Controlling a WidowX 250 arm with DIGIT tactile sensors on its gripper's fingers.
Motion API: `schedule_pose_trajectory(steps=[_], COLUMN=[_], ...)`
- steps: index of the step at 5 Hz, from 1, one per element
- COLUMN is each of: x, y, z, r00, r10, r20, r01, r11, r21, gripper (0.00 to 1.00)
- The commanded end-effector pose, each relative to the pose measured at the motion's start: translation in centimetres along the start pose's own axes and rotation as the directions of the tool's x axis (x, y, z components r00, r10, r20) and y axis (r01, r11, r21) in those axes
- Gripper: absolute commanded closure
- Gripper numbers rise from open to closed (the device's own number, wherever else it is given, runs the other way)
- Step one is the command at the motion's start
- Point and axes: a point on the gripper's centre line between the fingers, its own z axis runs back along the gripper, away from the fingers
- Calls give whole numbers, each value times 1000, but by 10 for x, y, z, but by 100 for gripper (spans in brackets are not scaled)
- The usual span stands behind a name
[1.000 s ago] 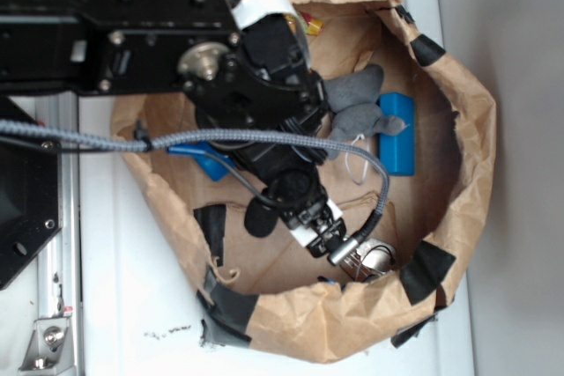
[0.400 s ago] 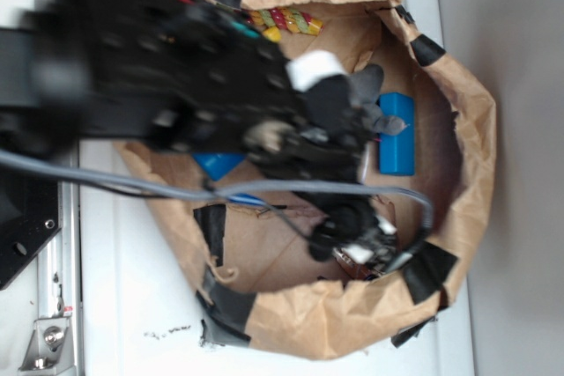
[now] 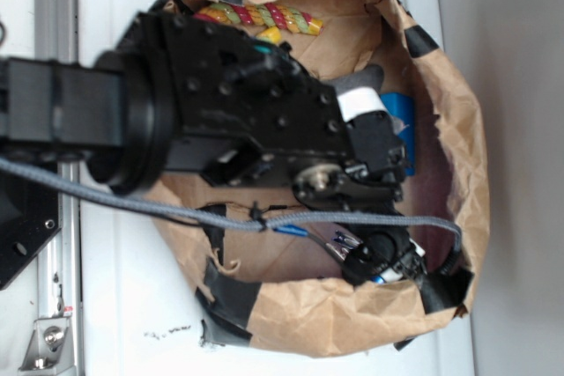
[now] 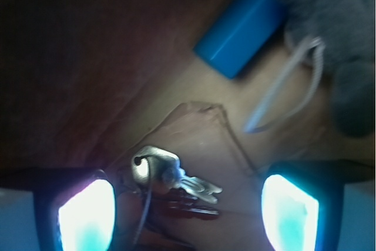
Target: Grab the silver keys.
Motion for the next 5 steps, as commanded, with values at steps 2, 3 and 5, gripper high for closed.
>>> schedule_pose_trajectory(steps=[2,3,5], x=[-13,-16,-27], y=[-8,-7,-11], z=[-12,-14,-22], r00=[994,993,986], r10=[-97,-108,-151], r20=[-44,-41,-65], r01=[95,104,140], r11=[994,991,980], r21=[-62,-85,-144], gripper=[0,0,0])
